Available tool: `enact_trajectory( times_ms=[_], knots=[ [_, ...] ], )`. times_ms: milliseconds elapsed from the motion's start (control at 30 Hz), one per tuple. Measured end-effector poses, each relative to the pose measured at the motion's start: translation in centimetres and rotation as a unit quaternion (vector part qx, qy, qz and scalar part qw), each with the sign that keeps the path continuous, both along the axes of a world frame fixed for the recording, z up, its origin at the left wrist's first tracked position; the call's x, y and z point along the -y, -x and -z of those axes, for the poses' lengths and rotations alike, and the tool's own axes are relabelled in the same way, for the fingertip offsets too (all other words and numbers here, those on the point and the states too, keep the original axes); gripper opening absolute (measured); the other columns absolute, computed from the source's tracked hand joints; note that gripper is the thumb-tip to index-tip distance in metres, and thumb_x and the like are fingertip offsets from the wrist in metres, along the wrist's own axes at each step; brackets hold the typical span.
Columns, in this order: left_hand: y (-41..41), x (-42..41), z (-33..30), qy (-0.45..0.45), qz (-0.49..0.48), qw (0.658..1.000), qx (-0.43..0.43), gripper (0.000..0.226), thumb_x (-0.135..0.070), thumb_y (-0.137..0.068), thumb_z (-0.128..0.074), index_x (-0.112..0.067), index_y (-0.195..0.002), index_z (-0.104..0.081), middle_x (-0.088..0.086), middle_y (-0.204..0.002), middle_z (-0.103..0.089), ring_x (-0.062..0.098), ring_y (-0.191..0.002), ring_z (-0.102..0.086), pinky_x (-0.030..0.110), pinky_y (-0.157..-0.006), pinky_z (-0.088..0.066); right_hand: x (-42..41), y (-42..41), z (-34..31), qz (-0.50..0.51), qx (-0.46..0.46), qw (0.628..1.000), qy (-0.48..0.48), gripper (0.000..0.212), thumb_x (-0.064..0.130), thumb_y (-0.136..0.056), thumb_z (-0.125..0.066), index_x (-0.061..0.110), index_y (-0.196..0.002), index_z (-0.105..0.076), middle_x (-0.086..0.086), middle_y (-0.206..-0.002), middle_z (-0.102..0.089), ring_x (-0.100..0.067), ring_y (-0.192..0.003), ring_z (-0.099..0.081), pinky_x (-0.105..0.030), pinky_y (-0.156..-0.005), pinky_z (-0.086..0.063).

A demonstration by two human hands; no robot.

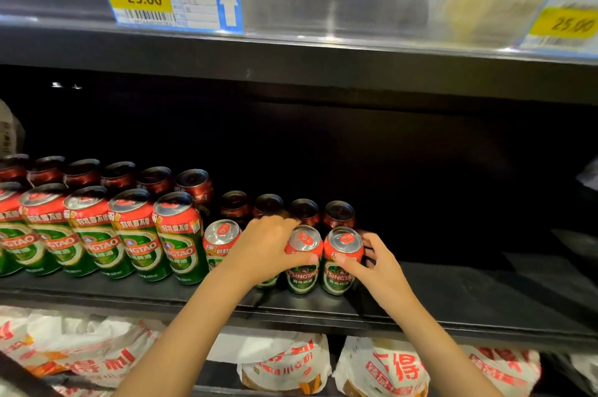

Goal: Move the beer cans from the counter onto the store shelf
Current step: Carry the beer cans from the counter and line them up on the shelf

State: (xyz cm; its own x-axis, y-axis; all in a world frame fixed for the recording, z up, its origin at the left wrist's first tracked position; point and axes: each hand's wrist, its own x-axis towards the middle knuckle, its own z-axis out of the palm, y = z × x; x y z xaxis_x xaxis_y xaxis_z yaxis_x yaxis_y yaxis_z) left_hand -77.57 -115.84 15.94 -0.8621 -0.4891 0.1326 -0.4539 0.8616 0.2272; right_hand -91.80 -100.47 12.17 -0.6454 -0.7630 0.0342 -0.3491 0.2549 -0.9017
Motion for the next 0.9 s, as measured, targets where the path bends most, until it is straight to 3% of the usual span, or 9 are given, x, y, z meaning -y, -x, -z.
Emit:
enact_trajectory(
  times_ms=[67, 133, 300, 467, 600, 733, 833, 900],
  knots=[
    [-0.8, -0.3, -0.5, 0.020, -0.004, 1.000, 0.000, 0.069, -0.067, -0.082, -0.045, -0.016, -0.129, -0.047, 0.000, -0.122, -0.055, 0.018, -0.111, -0.051, 0.034, -0.097, -0.039, -0.8, -0.6, 0.0, 0.033, -0.013, 0.999, -0.007, 0.055, 0.035, -0.082, -0.067, 0.029, -0.130, -0.041, 0.012, -0.131, -0.048, -0.005, -0.122, -0.044, -0.013, -0.094, -0.037],
    [-1.9, -0.7, -1.1, 0.055, 0.000, 0.998, -0.015, 0.063, -0.059, -0.088, -0.044, -0.016, -0.135, -0.040, 0.001, -0.129, -0.050, 0.018, -0.118, -0.046, 0.032, -0.102, -0.035, -2.3, -2.0, -0.2, 0.089, -0.040, 0.995, -0.015, 0.059, 0.036, -0.086, -0.062, 0.026, -0.138, -0.037, 0.009, -0.139, -0.042, -0.010, -0.130, -0.038, -0.023, -0.101, -0.032],
    [-5.6, -2.6, -1.6, 0.048, 0.125, 0.988, -0.079, 0.059, -0.046, -0.092, -0.046, -0.018, -0.143, -0.033, -0.001, -0.145, -0.038, 0.019, -0.131, -0.037, 0.031, -0.108, -0.031, -8.7, -8.2, 0.7, 0.209, -0.109, 0.971, -0.040, 0.046, 0.033, -0.090, -0.057, 0.026, -0.133, -0.044, 0.010, -0.133, -0.047, -0.008, -0.120, -0.044, -0.023, -0.094, -0.034],
    [-6.5, -9.2, -0.3, 0.000, 0.302, 0.952, -0.047, 0.055, -0.043, -0.094, -0.045, -0.019, -0.143, -0.032, -0.004, -0.145, -0.036, 0.017, -0.133, -0.036, 0.029, -0.106, -0.031, -16.2, -16.8, 1.6, 0.308, -0.132, 0.937, -0.104, 0.042, 0.039, -0.090, -0.054, 0.031, -0.130, -0.044, 0.021, -0.125, -0.043, -0.002, -0.117, -0.043, -0.023, -0.094, -0.040],
    [-6.9, -19.1, 1.0, -0.030, 0.469, 0.883, -0.012, 0.049, -0.041, -0.093, -0.044, -0.019, -0.137, -0.040, -0.002, -0.137, -0.044, 0.018, -0.123, -0.044, 0.029, -0.099, -0.037, -25.2, -25.1, 2.3, 0.406, -0.156, 0.873, -0.219, 0.042, 0.043, -0.092, -0.048, 0.029, -0.131, -0.043, 0.017, -0.128, -0.044, -0.004, -0.120, -0.042, -0.017, -0.094, -0.031],
    [-10.7, -31.1, 2.2, -0.012, 0.620, 0.784, 0.020, 0.059, -0.050, -0.091, -0.030, -0.018, -0.141, -0.036, -0.004, -0.141, -0.040, 0.018, -0.127, -0.041, 0.032, -0.103, -0.038, -35.0, -36.3, 3.4, 0.545, -0.137, 0.773, -0.296, 0.049, 0.048, -0.088, -0.044, 0.021, -0.128, -0.050, 0.006, -0.130, -0.052, -0.016, -0.120, -0.049, -0.020, -0.097, -0.030],
    [-16.1, -39.5, 3.1, -0.003, 0.712, 0.701, 0.041, 0.073, -0.057, -0.081, -0.015, -0.019, -0.139, -0.038, -0.002, -0.142, -0.041, 0.020, -0.128, -0.040, 0.035, -0.104, -0.037, -40.6, -46.4, 3.6, 0.640, -0.107, 0.689, -0.321, 0.049, 0.048, -0.089, -0.044, 0.024, -0.132, -0.046, 0.007, -0.133, -0.048, -0.015, -0.122, -0.046, -0.021, -0.099, -0.030],
    [-20.8, -44.6, 3.5, -0.011, 0.759, 0.650, 0.038, 0.072, -0.056, -0.080, -0.018, -0.018, -0.135, -0.045, 0.000, -0.137, -0.047, 0.023, -0.124, -0.047, 0.037, -0.100, -0.042, -43.3, -53.6, 3.7, 0.694, -0.078, 0.634, -0.332, 0.047, 0.047, -0.090, -0.046, 0.026, -0.133, -0.044, 0.009, -0.134, -0.047, -0.013, -0.123, -0.045, -0.020, -0.098, -0.029]
  ],
)
